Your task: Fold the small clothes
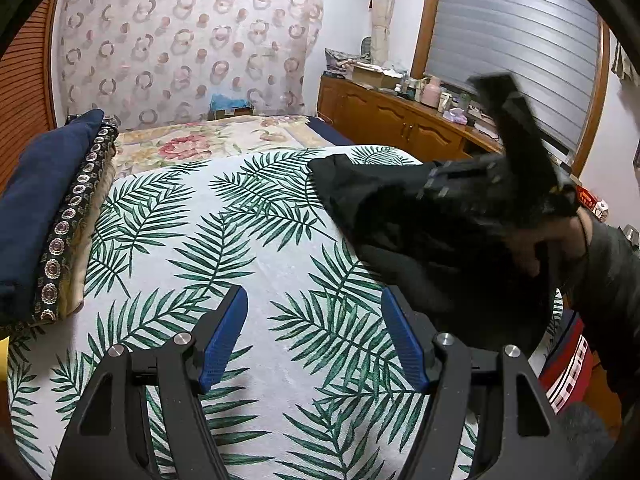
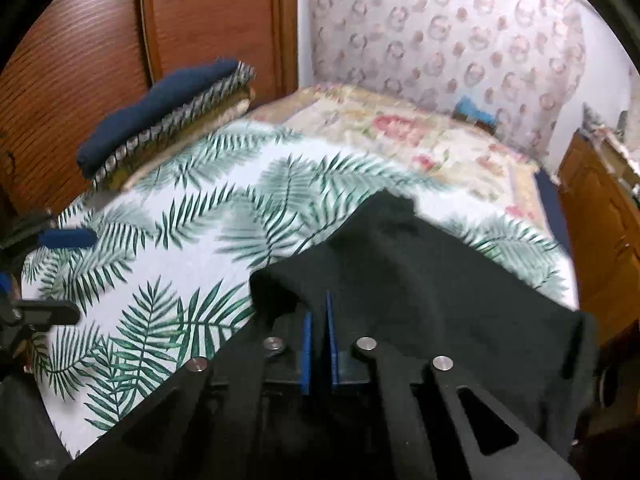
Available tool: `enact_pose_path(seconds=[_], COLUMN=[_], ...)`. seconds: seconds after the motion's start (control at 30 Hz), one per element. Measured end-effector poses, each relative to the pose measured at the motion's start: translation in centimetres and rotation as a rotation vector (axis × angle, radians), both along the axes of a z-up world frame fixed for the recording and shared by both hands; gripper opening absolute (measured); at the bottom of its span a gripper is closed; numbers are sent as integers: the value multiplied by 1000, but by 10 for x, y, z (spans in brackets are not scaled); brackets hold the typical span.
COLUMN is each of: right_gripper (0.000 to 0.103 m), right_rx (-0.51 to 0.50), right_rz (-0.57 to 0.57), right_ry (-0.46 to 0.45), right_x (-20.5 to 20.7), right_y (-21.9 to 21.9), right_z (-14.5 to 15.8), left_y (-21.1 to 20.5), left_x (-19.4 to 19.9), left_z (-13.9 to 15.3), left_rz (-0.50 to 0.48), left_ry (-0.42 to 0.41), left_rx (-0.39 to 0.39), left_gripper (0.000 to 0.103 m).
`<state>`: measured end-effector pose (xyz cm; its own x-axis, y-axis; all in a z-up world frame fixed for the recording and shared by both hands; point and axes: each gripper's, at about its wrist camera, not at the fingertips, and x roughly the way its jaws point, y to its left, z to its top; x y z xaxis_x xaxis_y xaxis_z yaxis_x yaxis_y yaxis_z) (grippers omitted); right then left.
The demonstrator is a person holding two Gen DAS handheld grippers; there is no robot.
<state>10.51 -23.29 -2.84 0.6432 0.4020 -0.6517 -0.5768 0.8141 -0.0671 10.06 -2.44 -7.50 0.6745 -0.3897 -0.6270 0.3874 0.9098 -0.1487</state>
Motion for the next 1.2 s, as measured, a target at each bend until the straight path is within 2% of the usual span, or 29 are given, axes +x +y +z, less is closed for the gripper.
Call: enact_pose_path(seconds=[0.13,0.23,0.4,0.5,0.53,0.57,0.63,0.67,0.73,0.83,1.0,1.2], right_gripper=[3,3,3,4,11,14,19,22,41,42,42,41], right_rx=[39,90,60,38,8,-27,-53,-51,-25,27,92,56], right_rz=[-75,-139,-282,-400,-419,-444,-495,-502,-510,-493,-378,-336], right_ry=[-72,-87,-135,-78,-48,-18,-13,-13,-10,-4,57,172], right_x=[-4,3,21,50,57,64,64,62,54,48,37,50], right_y=[-29,-58,-101,-131,-136,-140,-148,-150,-154,-148,-135,-116], right_z=[23,38,55,47,40,32,24,22,21,25,14,-19], left_y=[-2,-3,-4,-5,-6,-7,-8,-8,-10,-13,-22,-40], left_x=[-1,-1,-1,-1,-2,-3,-3,-2,-2,-1,1,1], left_z=[0,0,-1,-1,-2,-2,-2,-3,-3,-3,-3,-6], left_rz=[-5,-6,-9,-14,-15,-18,-22,-23,-25,-32,-53,-101], left_ry=[2,2,6,8,8,8,8,9,12,12,18,29], left_rx=[1,4,6,8,9,11,13,13,16,17,18,35], left_gripper=[70,70,70,70,70,70,70,70,70,70,70,70])
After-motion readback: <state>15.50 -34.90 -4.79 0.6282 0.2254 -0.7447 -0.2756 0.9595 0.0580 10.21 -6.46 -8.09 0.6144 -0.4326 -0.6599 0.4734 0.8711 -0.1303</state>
